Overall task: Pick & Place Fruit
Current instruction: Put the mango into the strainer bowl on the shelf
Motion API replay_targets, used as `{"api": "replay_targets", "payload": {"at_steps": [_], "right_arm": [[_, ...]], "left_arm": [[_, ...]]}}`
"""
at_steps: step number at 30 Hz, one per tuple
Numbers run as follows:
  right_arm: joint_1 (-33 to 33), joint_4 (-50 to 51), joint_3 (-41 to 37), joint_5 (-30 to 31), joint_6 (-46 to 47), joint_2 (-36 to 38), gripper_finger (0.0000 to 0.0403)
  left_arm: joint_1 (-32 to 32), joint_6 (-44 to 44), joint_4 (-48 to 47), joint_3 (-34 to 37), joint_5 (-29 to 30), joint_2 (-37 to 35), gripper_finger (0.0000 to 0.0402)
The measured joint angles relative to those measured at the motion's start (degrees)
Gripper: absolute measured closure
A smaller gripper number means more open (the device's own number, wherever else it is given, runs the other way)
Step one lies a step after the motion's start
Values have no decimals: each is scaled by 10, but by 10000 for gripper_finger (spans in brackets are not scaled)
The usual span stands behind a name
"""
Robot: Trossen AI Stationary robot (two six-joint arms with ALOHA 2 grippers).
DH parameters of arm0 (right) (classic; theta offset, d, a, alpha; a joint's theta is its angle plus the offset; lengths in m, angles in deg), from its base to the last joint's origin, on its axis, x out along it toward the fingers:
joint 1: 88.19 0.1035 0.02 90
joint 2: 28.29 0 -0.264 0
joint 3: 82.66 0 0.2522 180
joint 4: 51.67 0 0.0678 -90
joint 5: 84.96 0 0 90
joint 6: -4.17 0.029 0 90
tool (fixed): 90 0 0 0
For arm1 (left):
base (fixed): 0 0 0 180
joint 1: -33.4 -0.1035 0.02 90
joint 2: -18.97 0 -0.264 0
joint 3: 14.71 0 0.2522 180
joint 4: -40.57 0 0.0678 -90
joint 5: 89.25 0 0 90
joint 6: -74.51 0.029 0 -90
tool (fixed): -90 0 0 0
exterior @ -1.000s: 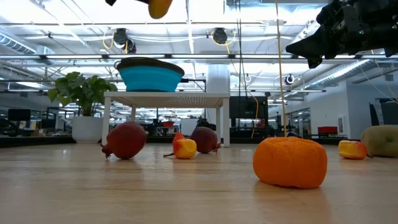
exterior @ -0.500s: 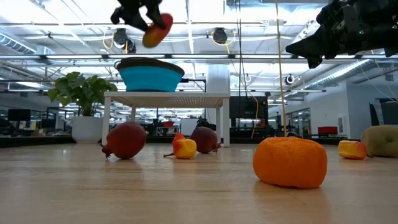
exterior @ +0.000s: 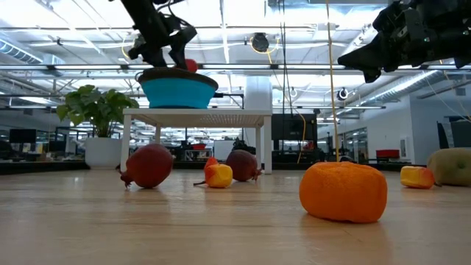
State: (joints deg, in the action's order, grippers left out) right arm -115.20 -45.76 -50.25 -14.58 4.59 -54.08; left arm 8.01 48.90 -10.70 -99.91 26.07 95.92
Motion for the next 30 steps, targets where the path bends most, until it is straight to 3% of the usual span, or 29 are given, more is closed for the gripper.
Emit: {"api": "replay_targets", "payload": {"at_steps": [6, 30], "right_arm": [[0, 0, 0, 0, 0, -5, 403], [0, 0, 0, 0, 0, -10, 403]], "left_arm": [[-8, -26, -45, 0, 0, 5, 179], [-14, 13, -49, 0, 7, 56, 179]]}}
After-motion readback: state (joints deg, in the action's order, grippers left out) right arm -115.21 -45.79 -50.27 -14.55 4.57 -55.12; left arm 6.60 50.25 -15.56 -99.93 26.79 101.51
